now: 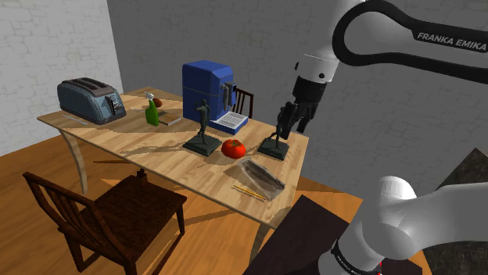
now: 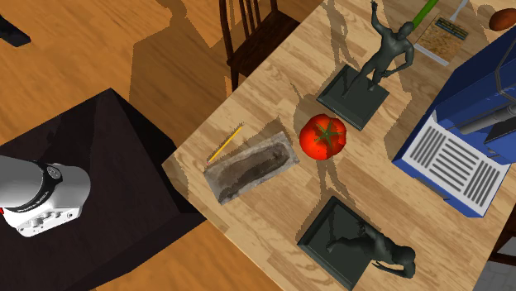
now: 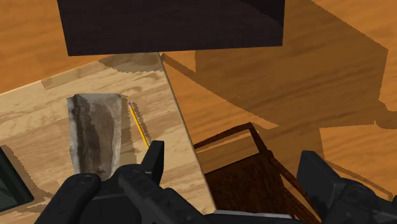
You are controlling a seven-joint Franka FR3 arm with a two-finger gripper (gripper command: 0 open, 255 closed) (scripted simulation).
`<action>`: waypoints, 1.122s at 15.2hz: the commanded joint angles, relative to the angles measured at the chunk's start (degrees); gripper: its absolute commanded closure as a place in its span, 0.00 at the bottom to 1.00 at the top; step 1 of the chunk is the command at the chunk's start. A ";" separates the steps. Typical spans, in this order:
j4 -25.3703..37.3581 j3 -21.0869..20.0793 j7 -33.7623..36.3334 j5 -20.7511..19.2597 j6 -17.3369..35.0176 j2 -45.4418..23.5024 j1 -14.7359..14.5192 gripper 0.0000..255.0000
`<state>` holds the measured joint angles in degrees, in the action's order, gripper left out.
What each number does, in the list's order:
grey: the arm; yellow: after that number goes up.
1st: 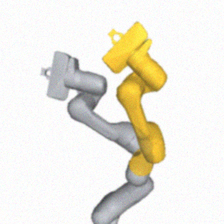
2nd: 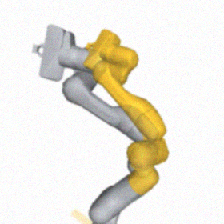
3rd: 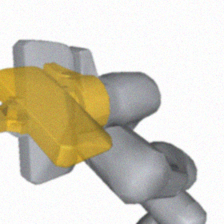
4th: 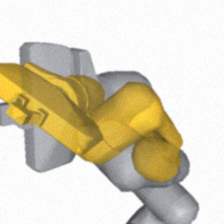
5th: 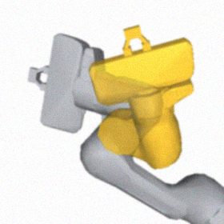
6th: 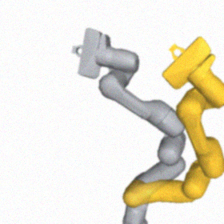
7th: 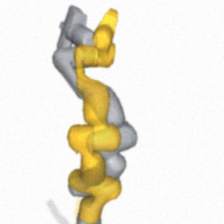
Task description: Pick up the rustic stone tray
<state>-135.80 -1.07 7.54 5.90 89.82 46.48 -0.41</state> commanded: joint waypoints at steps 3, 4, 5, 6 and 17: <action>-2.56 1.51 -1.96 -1.01 3.12 -0.66 0.60 0.00; -3.74 2.28 -2.93 -1.52 4.71 -1.13 0.90 0.00; -4.85 3.05 -3.90 -2.02 6.33 -1.68 1.22 0.00; -5.89 3.84 -4.87 -2.51 7.98 -2.32 1.53 0.00; -12.32 12.94 -15.72 -6.40 27.38 -15.58 4.64 0.00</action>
<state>-147.72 11.23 -7.37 -0.43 114.96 32.64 4.17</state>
